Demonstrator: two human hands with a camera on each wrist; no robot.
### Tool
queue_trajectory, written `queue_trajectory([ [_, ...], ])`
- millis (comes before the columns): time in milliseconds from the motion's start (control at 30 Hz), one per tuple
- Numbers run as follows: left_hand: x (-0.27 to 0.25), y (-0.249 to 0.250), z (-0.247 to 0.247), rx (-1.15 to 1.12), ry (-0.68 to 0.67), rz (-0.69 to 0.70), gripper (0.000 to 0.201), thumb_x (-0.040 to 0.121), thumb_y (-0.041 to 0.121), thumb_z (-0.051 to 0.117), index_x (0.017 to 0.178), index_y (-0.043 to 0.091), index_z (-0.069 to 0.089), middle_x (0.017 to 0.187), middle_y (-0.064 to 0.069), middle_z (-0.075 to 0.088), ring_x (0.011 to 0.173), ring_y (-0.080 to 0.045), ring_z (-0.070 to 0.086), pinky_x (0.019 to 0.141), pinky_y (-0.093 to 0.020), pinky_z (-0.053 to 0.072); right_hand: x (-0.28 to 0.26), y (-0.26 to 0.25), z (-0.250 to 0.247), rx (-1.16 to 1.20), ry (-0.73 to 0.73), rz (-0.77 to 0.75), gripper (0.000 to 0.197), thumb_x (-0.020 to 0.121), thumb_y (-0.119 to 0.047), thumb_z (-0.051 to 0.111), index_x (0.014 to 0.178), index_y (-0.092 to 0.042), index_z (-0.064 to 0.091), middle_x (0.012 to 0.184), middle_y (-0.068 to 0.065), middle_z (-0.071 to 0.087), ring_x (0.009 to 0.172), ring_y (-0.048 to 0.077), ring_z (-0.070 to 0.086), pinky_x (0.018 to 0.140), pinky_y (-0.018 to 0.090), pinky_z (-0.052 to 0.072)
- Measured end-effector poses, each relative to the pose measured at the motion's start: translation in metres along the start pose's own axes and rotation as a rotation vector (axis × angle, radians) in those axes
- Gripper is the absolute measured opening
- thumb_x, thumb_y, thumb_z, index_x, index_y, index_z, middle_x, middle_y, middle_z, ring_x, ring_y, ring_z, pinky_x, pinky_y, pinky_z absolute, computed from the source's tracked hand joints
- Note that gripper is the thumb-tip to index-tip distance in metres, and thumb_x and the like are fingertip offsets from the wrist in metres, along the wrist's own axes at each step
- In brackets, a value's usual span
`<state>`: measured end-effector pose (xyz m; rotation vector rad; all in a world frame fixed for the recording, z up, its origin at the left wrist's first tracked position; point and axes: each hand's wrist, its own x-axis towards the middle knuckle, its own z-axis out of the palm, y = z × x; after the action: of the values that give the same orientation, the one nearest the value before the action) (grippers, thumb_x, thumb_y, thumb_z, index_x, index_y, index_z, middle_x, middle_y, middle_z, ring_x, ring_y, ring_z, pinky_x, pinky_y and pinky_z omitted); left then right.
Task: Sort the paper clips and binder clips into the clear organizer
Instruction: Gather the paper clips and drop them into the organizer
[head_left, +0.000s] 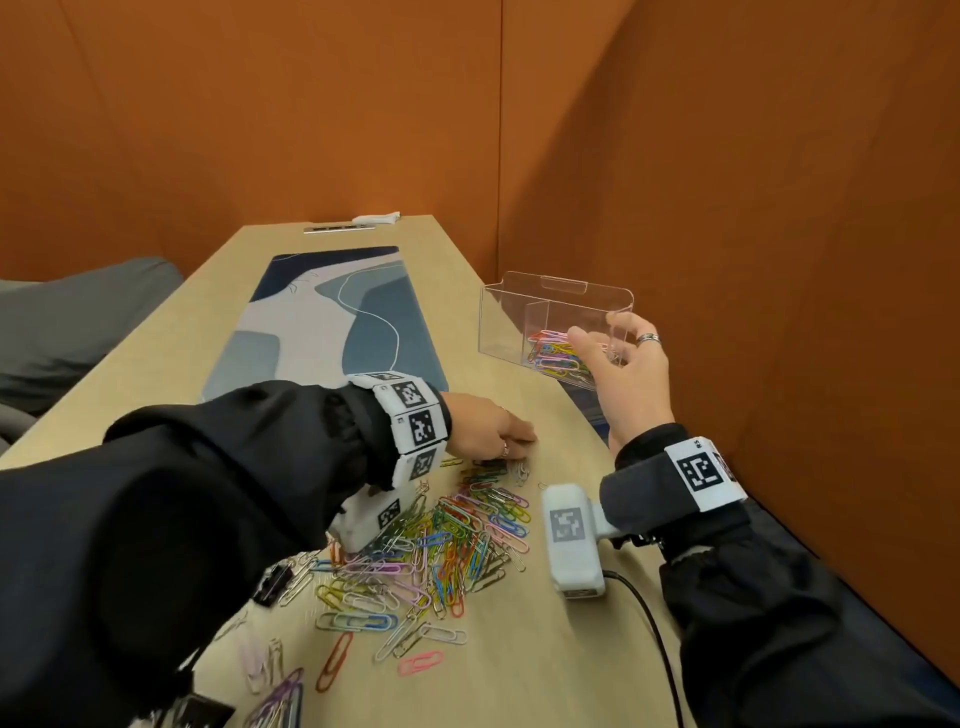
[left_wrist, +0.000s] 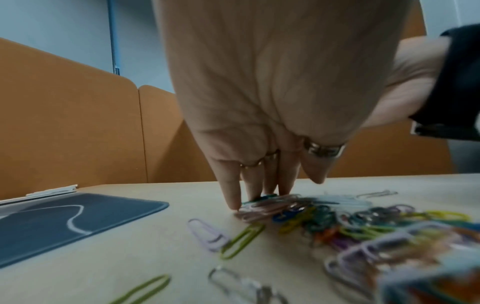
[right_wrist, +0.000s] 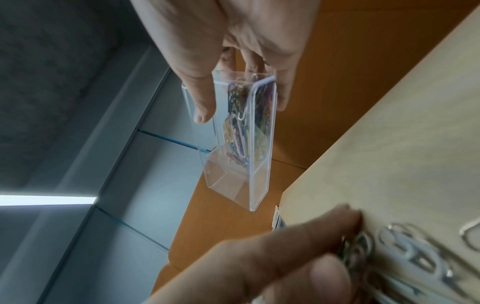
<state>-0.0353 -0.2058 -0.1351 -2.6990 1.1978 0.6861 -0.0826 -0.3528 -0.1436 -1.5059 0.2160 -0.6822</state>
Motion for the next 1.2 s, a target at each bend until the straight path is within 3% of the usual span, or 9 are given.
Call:
queue_trajectory([
  [167, -0.035, -0.007, 0.006, 0.039, -0.014, 0.020, 0.045, 0.102, 0.030, 0.035, 0.145, 0.020, 0.034, 0.155, 0.007, 0.026, 0.139, -0.016, 0.030, 0.109, -0.024, 0.022, -0.003, -0.003, 0.000, -0.025, -0.026, -0.010, 0.039, 0.083, -0.025, 0.069, 0.112, -0.026, 0.044, 0.122, 0.003, 0.054, 0.107, 0.011, 0.054, 0.081, 0.020, 0.040],
  [300, -0.051, -0.016, 0.005, -0.091, 0.120, 0.023, 0.034, 0.100, 0.021, 0.041, 0.132, 0.022, 0.054, 0.136, 0.003, 0.054, 0.124, -0.015, 0.048, 0.105, -0.027, 0.034, -0.004, -0.005, 0.002, -0.055, -0.048, -0.009, 0.040, 0.084, -0.027, 0.069, 0.114, -0.026, 0.043, 0.123, 0.005, 0.057, 0.111, 0.015, 0.056, 0.088, 0.027, 0.043],
  [400, -0.052, -0.016, 0.007, -0.150, 0.195, 0.012, 0.042, 0.094, 0.026, 0.053, 0.136, 0.022, 0.047, 0.135, 0.004, 0.050, 0.124, -0.014, 0.045, 0.097, -0.021, 0.032, -0.006, -0.006, 0.002, -0.074, -0.057, 0.001, 0.041, 0.083, -0.028, 0.070, 0.114, -0.025, 0.044, 0.123, 0.007, 0.059, 0.111, 0.018, 0.058, 0.094, 0.034, 0.048],
  [500, -0.048, -0.013, 0.011, -0.200, 0.080, 0.024, 0.066, 0.075, 0.045, 0.073, 0.133, 0.025, 0.046, 0.121, 0.009, 0.045, 0.116, -0.012, 0.046, 0.094, -0.021, 0.036, -0.007, -0.006, 0.002, -0.080, -0.075, 0.012, 0.040, 0.083, -0.026, 0.070, 0.114, -0.023, 0.044, 0.120, 0.009, 0.060, 0.111, 0.022, 0.059, 0.096, 0.041, 0.049],
  [600, -0.044, -0.014, 0.015, -0.156, 0.051, 0.040, 0.067, 0.066, 0.043, 0.081, 0.124, 0.026, 0.051, 0.117, 0.008, 0.046, 0.105, -0.010, 0.048, 0.091, -0.022, 0.041, -0.007, -0.006, 0.003, -0.080, -0.090, 0.021, 0.041, 0.083, -0.025, 0.070, 0.114, -0.024, 0.044, 0.118, 0.010, 0.061, 0.110, 0.023, 0.060, 0.096, 0.045, 0.049],
  [700, -0.043, -0.016, 0.017, -0.139, 0.075, 0.062, 0.053, 0.068, 0.038, 0.081, 0.113, 0.021, 0.058, 0.108, 0.006, 0.052, 0.092, -0.011, 0.050, 0.077, -0.019, 0.040, -0.008, -0.006, 0.006, -0.081, -0.108, 0.024, 0.041, 0.082, -0.025, 0.071, 0.113, -0.024, 0.044, 0.117, 0.009, 0.061, 0.109, 0.024, 0.060, 0.096, 0.046, 0.049],
  [833, -0.046, -0.016, 0.019, -0.123, 0.103, 0.058, 0.045, 0.073, 0.036, 0.077, 0.111, 0.015, 0.063, 0.097, 0.002, 0.061, 0.085, -0.012, 0.053, 0.077, -0.023, 0.043, -0.010, -0.004, 0.010, -0.082, -0.132, 0.037, 0.043, 0.080, -0.026, 0.073, 0.113, -0.024, 0.046, 0.114, 0.010, 0.063, 0.106, 0.026, 0.062, 0.095, 0.049, 0.049],
  [967, -0.049, -0.017, 0.020, -0.087, 0.100, 0.022, 0.041, 0.078, 0.036, 0.073, 0.108, 0.009, 0.063, 0.096, -0.005, 0.064, 0.084, -0.018, 0.055, 0.077, -0.028, 0.044, -0.014, -0.004, 0.013, -0.101, -0.160, 0.024, 0.044, 0.081, -0.025, 0.072, 0.117, -0.022, 0.047, 0.114, 0.005, 0.060, 0.108, 0.023, 0.060, 0.097, 0.046, 0.048],
  [1200, -0.055, -0.022, 0.021, -0.045, 0.138, -0.024, 0.037, 0.087, 0.032, 0.064, 0.117, 0.011, 0.061, 0.108, -0.004, 0.065, 0.084, -0.013, 0.049, 0.069, -0.021, 0.035, -0.017, -0.002, 0.016, -0.117, -0.209, 0.032, 0.047, 0.080, -0.028, 0.072, 0.120, -0.022, 0.046, 0.113, 0.001, 0.059, 0.109, 0.022, 0.060, 0.098, 0.046, 0.047],
])
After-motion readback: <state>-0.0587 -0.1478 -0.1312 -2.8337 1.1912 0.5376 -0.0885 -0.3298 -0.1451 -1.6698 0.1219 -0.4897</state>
